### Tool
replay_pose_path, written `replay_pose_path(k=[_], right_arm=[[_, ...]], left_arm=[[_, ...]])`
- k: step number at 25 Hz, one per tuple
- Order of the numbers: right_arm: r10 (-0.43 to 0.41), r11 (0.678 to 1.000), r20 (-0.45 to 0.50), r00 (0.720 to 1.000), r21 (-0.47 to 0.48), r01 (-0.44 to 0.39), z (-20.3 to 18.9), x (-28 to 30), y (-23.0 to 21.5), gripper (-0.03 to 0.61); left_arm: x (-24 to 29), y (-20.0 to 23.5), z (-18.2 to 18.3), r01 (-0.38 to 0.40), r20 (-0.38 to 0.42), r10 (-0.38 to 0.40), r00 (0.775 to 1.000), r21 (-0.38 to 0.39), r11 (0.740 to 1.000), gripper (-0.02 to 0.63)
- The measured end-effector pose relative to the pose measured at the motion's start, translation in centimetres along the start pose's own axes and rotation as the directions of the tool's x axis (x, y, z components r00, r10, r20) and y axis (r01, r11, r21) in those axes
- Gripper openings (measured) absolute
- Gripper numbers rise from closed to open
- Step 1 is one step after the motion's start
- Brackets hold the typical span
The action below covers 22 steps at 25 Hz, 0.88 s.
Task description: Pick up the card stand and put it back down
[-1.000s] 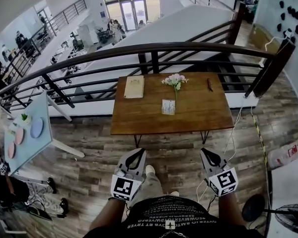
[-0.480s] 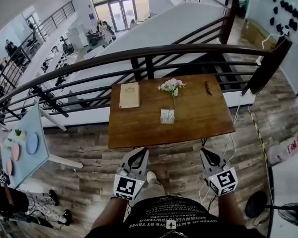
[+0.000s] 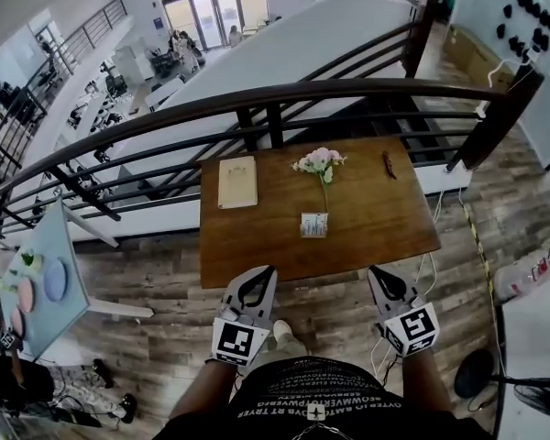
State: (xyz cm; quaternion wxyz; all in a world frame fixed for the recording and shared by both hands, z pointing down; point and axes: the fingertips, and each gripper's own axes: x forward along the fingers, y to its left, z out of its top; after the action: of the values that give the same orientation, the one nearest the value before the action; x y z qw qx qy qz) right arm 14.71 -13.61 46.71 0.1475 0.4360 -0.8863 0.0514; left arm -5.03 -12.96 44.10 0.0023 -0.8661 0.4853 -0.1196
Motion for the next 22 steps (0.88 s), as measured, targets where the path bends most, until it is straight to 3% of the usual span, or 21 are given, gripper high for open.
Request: replay_pose_path(k=[16, 22], right_arm=[[-0.075, 0.997, 0.012, 0.997, -0.019, 0.075, 4.6, 7.9, 0.1, 0.014], [-0.099, 0.995, -0.049, 0.994, -0.014, 0.099, 3.1, 8.6, 0.2, 0.014]], left_arm=[[3.1, 9.3, 0.3, 0.048, 0.03, -0.049, 0.998, 0.014, 0.999, 0.026], [3.6, 10.4, -0.9, 0.075, 0.024, -0.075, 0.997, 0.006, 0.997, 0.026]])
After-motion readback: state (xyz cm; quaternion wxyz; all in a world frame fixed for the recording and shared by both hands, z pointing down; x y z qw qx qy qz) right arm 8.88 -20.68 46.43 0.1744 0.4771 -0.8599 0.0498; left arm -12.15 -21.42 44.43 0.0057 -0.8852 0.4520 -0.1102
